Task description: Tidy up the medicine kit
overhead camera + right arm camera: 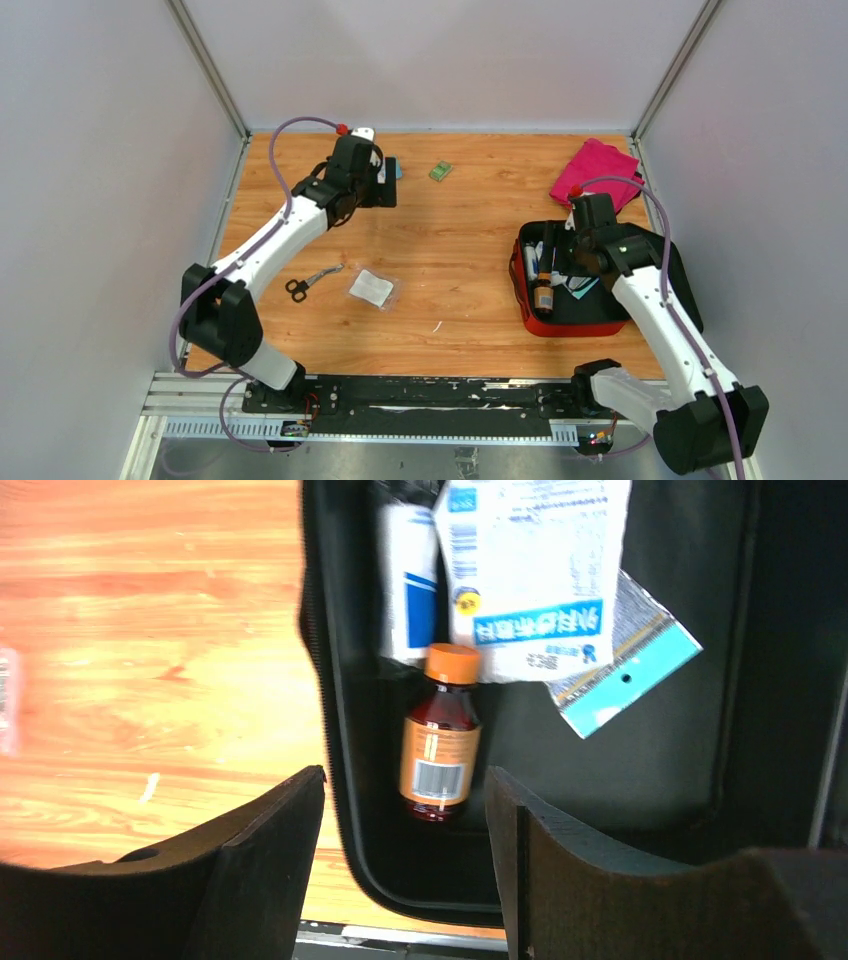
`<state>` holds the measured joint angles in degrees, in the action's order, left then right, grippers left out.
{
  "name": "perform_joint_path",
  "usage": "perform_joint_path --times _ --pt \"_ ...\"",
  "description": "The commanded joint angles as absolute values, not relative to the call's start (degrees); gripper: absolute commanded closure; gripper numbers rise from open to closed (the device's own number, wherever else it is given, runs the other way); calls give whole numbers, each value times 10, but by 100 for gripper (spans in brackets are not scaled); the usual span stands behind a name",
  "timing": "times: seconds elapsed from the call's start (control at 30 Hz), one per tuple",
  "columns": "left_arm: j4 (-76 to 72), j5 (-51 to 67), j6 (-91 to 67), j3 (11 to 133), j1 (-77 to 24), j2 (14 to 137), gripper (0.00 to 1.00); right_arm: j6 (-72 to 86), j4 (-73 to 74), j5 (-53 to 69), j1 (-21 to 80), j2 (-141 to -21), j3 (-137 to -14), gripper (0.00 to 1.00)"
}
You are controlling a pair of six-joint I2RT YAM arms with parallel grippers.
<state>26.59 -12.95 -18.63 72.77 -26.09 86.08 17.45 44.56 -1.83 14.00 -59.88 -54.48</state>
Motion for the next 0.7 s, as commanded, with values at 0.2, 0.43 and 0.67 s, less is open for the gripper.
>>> perform_joint_path --times 0.2,0.43,0.67 --pt "312 -138 -158 906 -184 1053 0 180 413 100 133 -564 -525 37" --pt "354 -179 -151 1005 -173 1162 0 179 407 121 133 -564 -508 37" --pt "327 -126 -25 1063 -170 1222 0 176 406 123 133 -563 -498 37"
